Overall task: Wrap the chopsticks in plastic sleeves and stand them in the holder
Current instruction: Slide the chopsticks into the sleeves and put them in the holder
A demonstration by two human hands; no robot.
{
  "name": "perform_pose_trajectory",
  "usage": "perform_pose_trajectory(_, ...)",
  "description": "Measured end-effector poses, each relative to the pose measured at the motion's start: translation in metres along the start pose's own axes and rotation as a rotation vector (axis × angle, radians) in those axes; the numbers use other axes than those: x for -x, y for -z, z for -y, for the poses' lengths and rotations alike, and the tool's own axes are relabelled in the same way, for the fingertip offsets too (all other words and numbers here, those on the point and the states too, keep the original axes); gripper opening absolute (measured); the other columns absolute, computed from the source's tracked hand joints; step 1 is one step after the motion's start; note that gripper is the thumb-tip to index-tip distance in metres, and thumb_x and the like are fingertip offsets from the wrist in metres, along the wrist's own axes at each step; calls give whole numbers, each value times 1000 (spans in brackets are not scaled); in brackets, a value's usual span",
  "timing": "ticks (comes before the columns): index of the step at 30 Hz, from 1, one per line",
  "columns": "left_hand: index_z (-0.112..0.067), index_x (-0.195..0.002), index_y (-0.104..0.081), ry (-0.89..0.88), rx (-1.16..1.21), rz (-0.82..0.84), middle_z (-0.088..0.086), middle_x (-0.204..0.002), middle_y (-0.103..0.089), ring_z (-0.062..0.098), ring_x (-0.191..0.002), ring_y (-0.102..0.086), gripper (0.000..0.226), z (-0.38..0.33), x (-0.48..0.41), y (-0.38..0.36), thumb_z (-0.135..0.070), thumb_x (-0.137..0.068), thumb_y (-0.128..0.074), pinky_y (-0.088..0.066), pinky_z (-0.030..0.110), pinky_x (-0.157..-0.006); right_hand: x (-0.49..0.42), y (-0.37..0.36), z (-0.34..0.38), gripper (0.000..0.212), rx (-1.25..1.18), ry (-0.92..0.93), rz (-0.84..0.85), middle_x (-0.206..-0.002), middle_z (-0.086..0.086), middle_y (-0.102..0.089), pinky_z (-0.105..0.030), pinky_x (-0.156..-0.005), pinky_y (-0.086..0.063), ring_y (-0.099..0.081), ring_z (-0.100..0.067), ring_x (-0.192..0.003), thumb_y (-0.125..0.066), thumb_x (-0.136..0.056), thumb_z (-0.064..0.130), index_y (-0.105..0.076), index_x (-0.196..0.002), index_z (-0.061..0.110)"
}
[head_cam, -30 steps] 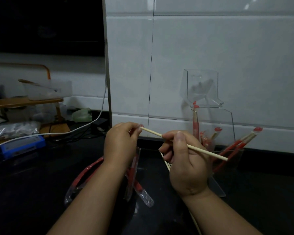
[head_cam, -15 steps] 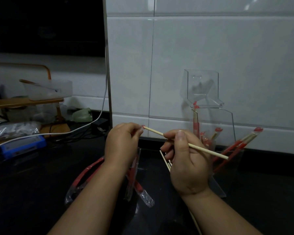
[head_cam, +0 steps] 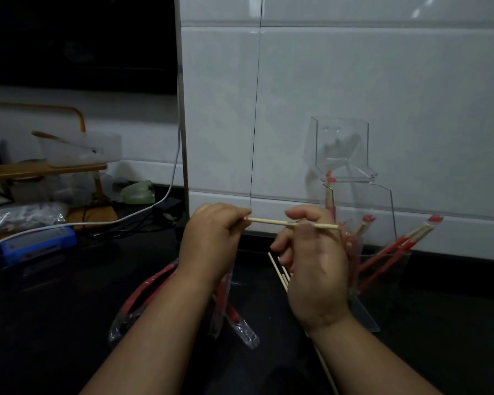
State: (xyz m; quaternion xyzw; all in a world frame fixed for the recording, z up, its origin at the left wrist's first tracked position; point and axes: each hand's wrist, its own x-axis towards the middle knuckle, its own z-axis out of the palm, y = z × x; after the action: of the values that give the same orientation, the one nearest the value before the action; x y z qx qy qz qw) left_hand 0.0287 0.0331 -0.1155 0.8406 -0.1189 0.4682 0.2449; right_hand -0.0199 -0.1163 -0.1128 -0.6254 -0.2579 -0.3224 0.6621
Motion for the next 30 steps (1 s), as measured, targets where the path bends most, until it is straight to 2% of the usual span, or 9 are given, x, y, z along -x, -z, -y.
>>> perform_pose_trajectory(3,-14,-95,-79,31,-10,-1,3,-84,-73,28,-79,-66,18,3,0,0,-9,-78,-81,-42,28,-75,2,2,5,38,-68,89,-78,-70,-6,-60,-22,-56,-41,-52,-12,-58,-31,-95,44,-62,-93,23)
perform_pose_trajectory(5,-14,-96,-79,19,-9,-6,2,-84,-73,27,-79,-65,17,2,0,0,-11,-79,-78,-41,27,-75,2,0,4,40,-61,51,-61,-73,-6,-62,-22,-57,-43,-55,-11,-60,-30,-95,43,-65,-93,24)
perform_pose_trajectory(9,-15,-95,-79,-93,20,-5,0,-83,-74,20,-78,-63,19,-3,1,1,-17,-78,-70,-38,22,-74,2,-4,-3,21,31,-83,86,-76,6,-66,-21,-61,-46,-59,-7,-66,-48,-93,39,-68,-94,33)
perform_pose_trajectory(11,-16,-96,-79,-119,26,23,-1,-85,-74,22,-78,-64,19,-3,1,1,-18,-79,-70,-36,21,-75,1,-5,-4,12,23,-115,66,-75,9,-67,-18,-60,-47,-60,-4,-66,-54,-90,30,-67,-89,33)
perform_pose_trajectory(15,-14,-95,-79,-122,33,-2,0,-82,-73,24,-76,-64,22,-4,1,1,-22,-80,-65,-38,22,-74,-1,-3,-1,12,-42,-135,-17,-73,2,-67,-22,-58,-50,-60,-8,-63,-55,-95,22,-65,-88,23)
perform_pose_trajectory(18,-14,-95,-79,-169,49,-28,0,-84,-73,21,-78,-64,21,-5,2,0,-20,-81,-66,-39,21,-77,-2,-4,-3,18,21,-144,-3,-71,7,-65,-22,-59,-49,-60,-8,-63,-62,-95,11,-64,-85,26)
perform_pose_trajectory(22,-13,-95,-79,-198,70,-39,1,-84,-74,20,-78,-64,20,-7,2,0,-18,-80,-67,-41,23,-77,-4,-4,-5,17,152,-146,-3,-66,17,-62,-9,-57,-41,-56,1,-61,-68,-90,12,-62,-78,22)
perform_pose_trajectory(26,-13,-97,-79,-219,75,-69,1,-85,-74,13,-82,-57,24,-5,2,-1,-24,-82,-63,-41,23,-76,-2,-2,-4,17,154,-123,-15,-72,3,-64,-16,-56,-44,-58,-8,-62,-65,-93,14,-63,-77,18)
perform_pose_trajectory(30,-12,-95,-79,-239,95,-98,1,-84,-74,13,-81,-55,26,-6,3,-3,-24,-83,-60,-38,18,-77,-3,-3,-4,16,201,-138,-1,-66,17,-61,-10,-56,-41,-55,0,-60,-71,-88,13,-63,-76,19)
